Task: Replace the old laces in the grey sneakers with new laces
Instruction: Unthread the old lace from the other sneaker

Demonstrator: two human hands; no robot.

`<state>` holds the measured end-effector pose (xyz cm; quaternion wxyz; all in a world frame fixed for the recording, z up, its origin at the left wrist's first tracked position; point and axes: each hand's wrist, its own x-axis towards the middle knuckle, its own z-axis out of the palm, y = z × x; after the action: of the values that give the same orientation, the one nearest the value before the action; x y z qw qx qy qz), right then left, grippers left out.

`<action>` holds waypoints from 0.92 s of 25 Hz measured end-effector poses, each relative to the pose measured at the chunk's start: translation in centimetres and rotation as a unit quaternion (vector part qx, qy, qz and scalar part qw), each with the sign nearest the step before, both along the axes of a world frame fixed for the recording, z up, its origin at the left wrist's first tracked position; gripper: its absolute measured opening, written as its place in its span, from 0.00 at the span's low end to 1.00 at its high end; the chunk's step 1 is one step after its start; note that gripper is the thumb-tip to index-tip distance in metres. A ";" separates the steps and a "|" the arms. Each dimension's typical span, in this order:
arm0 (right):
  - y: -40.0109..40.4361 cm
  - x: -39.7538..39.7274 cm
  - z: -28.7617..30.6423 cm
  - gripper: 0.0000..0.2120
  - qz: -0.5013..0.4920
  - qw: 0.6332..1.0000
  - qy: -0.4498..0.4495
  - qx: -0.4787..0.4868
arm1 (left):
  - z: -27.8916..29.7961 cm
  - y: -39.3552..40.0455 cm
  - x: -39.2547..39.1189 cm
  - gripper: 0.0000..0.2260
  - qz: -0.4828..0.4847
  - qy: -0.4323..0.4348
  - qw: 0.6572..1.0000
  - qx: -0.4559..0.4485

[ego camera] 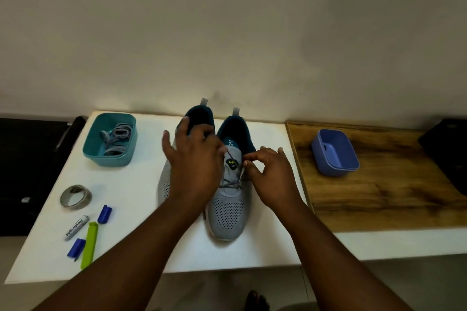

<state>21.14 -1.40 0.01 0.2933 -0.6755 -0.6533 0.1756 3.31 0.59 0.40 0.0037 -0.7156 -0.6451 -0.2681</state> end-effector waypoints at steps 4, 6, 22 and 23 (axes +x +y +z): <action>0.1 -0.3 0.3 0.08 -0.014 1.000 0.012 -0.007 | 1.1 0.4 -2.9 0.09 0.158 -0.177 0.967 0.094; 0.0 -0.4 0.3 0.08 -0.010 1.000 0.009 -0.009 | 0.8 -0.5 -2.1 0.12 0.123 -0.153 0.978 0.065; -1.0 -3.5 1.2 0.11 0.070 0.964 -0.242 -0.090 | 0.9 -0.9 -0.3 0.19 -0.008 -0.090 0.986 -0.137; -1.0 -3.5 1.1 0.12 0.070 0.963 -0.247 -0.088 | 0.5 -0.9 -0.1 0.20 -0.009 -0.073 0.985 -0.154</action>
<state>17.68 -2.36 1.11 0.0495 -0.6738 -0.7330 0.0796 3.18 -0.30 0.94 -0.1558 -0.6918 -0.6709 -0.2166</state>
